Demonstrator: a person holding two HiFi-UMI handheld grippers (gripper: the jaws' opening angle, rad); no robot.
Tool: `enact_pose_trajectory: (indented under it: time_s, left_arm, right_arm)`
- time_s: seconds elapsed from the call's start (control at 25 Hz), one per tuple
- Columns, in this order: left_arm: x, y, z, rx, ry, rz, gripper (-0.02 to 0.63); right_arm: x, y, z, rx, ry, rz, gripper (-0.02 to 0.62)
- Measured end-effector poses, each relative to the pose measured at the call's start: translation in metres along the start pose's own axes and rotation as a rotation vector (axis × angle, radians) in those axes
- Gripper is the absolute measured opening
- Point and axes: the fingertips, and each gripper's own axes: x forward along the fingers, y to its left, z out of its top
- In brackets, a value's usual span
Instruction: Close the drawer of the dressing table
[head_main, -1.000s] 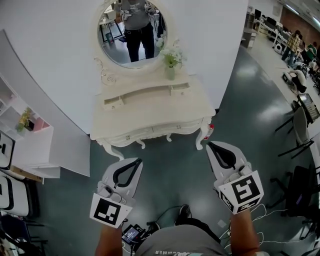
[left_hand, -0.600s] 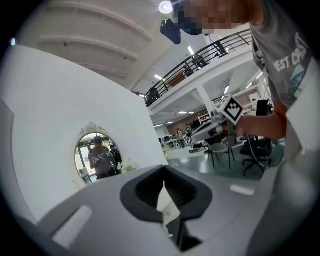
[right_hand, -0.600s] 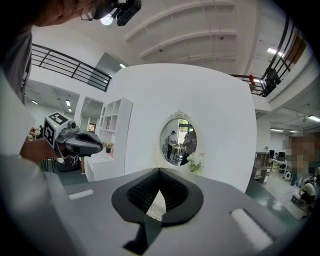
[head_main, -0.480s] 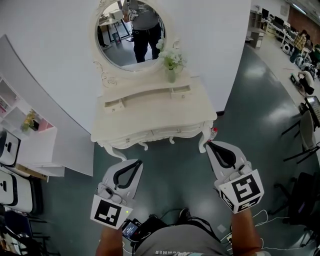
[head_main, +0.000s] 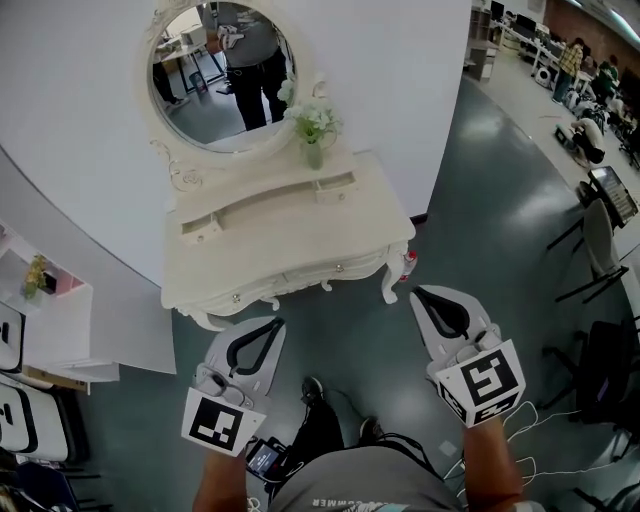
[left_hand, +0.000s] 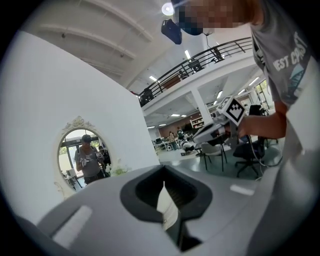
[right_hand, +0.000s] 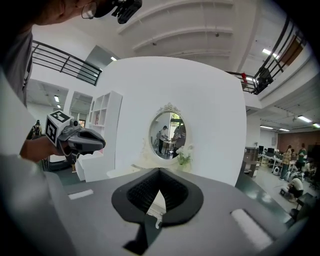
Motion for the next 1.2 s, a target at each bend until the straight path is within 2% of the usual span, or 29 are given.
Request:
enact_pose_trajectory:
  time_s: [0.44, 0.76, 1.2]
  left_arm:
    - [0.068, 0.080, 0.004, 0.031, -0.109, -0.144, 0.003]
    - [0.102, 0.114, 0.002, 0.053, -0.150, -0.237, 0.003]
    - [0.114, 0.166, -0.007, 0.047, -0.192, -0.278, 0.003]
  right_arm:
    - [0.049, -0.020, 0.024, 0.007, 0.020, -0.170, 0.002]
    - [0.073, -0.031, 0.030, 0.032, 0.046, -0.270, 0.000]
    - [0.111, -0.028, 0.050, 0.017, 0.060, -0.343, 0.000]
